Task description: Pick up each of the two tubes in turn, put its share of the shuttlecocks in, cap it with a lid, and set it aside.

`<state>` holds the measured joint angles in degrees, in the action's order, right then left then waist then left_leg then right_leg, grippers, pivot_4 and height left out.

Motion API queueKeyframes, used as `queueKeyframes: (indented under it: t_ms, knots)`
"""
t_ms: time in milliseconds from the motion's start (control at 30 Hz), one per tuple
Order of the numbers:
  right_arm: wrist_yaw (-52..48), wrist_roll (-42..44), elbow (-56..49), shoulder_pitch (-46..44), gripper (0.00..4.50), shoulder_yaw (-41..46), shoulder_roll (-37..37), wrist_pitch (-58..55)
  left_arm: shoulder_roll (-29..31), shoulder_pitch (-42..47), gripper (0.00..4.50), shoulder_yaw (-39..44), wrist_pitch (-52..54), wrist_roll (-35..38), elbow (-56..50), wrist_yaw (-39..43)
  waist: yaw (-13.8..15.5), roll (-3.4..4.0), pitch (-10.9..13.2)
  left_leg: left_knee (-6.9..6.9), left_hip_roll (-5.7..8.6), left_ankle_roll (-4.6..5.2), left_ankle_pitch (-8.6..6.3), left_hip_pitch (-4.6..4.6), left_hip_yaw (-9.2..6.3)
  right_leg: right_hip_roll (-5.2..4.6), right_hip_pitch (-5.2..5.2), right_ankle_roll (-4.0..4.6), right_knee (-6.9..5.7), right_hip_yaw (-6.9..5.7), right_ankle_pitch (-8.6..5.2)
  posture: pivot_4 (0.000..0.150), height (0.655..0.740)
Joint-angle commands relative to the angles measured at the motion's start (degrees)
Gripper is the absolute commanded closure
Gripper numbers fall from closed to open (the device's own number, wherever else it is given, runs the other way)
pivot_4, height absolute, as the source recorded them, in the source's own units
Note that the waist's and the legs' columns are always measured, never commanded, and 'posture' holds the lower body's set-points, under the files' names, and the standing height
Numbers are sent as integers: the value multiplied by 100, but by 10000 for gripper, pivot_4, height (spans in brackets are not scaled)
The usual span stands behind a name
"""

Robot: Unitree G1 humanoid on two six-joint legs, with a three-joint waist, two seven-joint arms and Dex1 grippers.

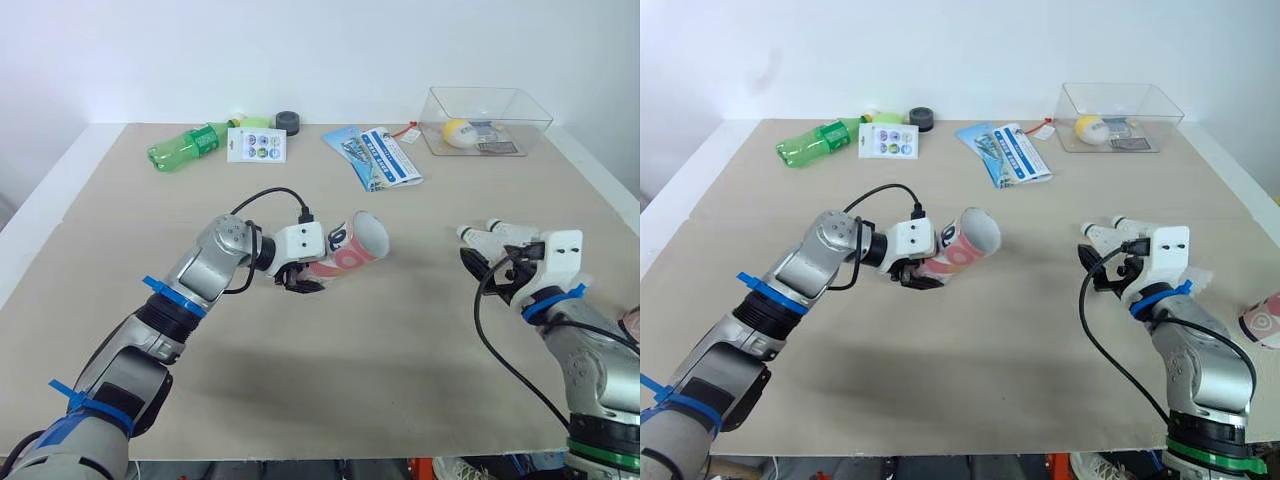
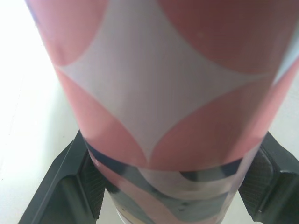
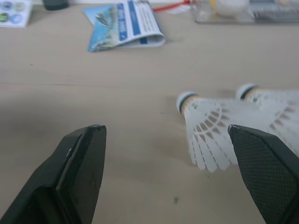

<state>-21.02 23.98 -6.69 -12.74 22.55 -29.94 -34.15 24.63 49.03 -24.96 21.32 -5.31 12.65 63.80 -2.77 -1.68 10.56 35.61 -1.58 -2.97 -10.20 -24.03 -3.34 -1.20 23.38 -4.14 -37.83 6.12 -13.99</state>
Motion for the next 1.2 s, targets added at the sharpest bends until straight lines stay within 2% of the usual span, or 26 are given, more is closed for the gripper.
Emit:
queueKeyframes:
  t_ms: [33, 333, 367, 433, 500, 600, 667, 900, 1067, 1200]
  knots:
    - [-43, -177, 505, -354, 0, -73, -73, 374, -15, 9, 14206, -51, 91, -159, -128, -137, -1, 0, 0, 0, 1, 1, 1, -1, 1, 0, 1, 0, 0, 1, 1, 1500, 7400]
    - [-215, -516, 1901, -1093, 0, -293, -155, 1002, -5, -60, 14206, -23, 274, -190, -353, -201, -4, 2, 0, -7, 1, 2, 1, -3, 2, 0, 4, -23, 0, 1, 9, 1500, 7400]
    - [-217, -606, 2051, -1168, 5495, -344, -173, 1118, 0, -64, 14398, -17, 290, -194, -358, -217, -4, 2, 0, -7, 1, 2, 1, -3, 2, 0, 4, -24, 1, 1, 8, 1500, 7400]
    - [-237, -696, 2254, -1266, 12570, -402, -184, 1264, 10, -69, 14398, -15, 298, -197, -359, -238, -5, 2, 0, -8, 1, 2, 1, -3, 2, 0, 4, -23, 0, 1, 8, 1500, 7400]
    - [-261, -735, 2420, -1364, 23458, -432, -159, 1363, 19, -67, 14398, -22, 286, -212, -340, -266, -8, 2, 0, -8, 1, 2, 1, -3, 1, 1, 4, -23, 0, 1, 9, 1500, 7400]
    - [-353, -792, 2531, -1440, 34971, -503, -139, 1479, -6, -67, 14398, -25, 291, -222, -306, -305, -12, 2, 0, -7, 1, 2, 1, -2, 2, 0, 4, -24, 0, 1, 10, 1500, 7400]
    - [-394, -798, 2559, -1456, 44798, -522, -128, 1536, -16, -76, 14398, -39, 282, -230, -299, -313, -14, 2, 0, -7, 1, 2, 1, -2, 2, 1, 3, -24, 0, 1, 10, 1500, 7400]
    - [-1093, -1064, 1996, -1183, 44798, -908, -472, 2240, -84, -73, 14398, -42, 280, -200, -221, -307, -17, 3, 0, -7, 1, 2, 1, -2, 2, 0, 3, -25, 0, 1, 9, 1500, 7400]
    - [-2629, -906, 660, -1131, 44798, -1075, -1439, 3289, -105, -31, 14398, 44, 191, -146, 9, -329, -8, 18, 4, -5, 5, 2, 1, -3, 3, -3, 2, -29, 0, 2, 8, 1500, 7400]
    - [-3765, -873, 219, -1390, 44798, -1180, -2346, 3955, -102, 9, 14398, 44, 124, -144, 151, -310, -12, 24, 7, -3, 3, 2, 0, 13, 2, -1, -11, -30, 0, 0, 9, 1500, 7400]
